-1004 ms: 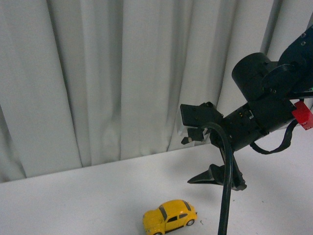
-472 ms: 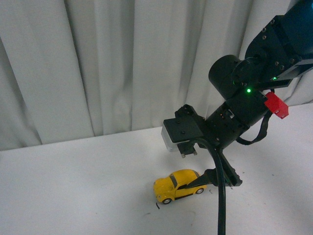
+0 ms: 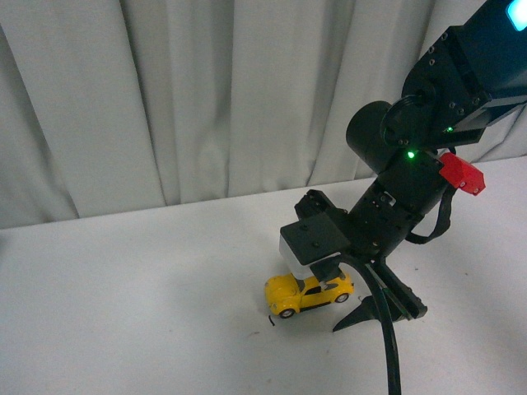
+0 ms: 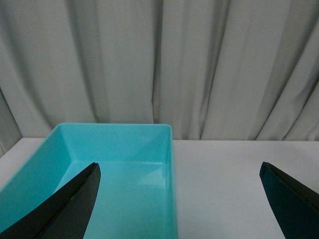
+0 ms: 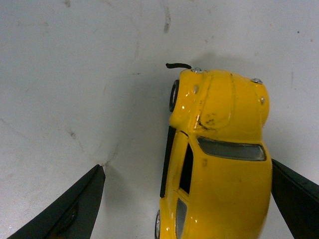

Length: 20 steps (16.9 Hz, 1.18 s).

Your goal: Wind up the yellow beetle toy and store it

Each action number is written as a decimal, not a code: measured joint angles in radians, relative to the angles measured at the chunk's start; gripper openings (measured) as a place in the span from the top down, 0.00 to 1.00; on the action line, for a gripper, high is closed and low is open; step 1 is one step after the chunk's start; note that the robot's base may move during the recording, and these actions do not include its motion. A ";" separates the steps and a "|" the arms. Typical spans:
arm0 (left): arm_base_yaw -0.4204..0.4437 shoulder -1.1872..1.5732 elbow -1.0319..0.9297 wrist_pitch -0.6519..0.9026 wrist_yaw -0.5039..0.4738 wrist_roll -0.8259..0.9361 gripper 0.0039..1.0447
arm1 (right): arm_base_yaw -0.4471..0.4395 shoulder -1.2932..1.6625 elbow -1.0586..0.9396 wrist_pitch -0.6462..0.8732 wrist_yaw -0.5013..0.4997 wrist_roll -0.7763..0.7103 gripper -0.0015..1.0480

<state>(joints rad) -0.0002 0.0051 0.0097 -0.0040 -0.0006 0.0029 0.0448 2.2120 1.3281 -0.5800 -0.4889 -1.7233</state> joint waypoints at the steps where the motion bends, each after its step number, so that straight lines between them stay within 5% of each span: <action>1: 0.000 0.000 0.000 0.000 0.000 0.000 0.06 | 0.000 0.008 0.008 -0.003 0.000 -0.003 0.06; 6: 0.000 0.000 0.000 0.000 0.000 0.000 0.06 | 0.001 0.029 0.050 -0.017 0.017 -0.006 0.08; 12: 0.000 0.000 0.000 0.000 0.000 0.000 0.06 | 0.011 0.043 0.070 -0.041 0.016 -0.006 0.57; 20: 0.000 0.000 0.000 0.000 0.000 0.000 0.06 | 0.007 0.024 0.028 -0.002 0.048 0.195 0.60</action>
<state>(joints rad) -0.0002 0.0051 0.0097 -0.0036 -0.0006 0.0029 0.0521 2.2356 1.3563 -0.5823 -0.4412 -1.5288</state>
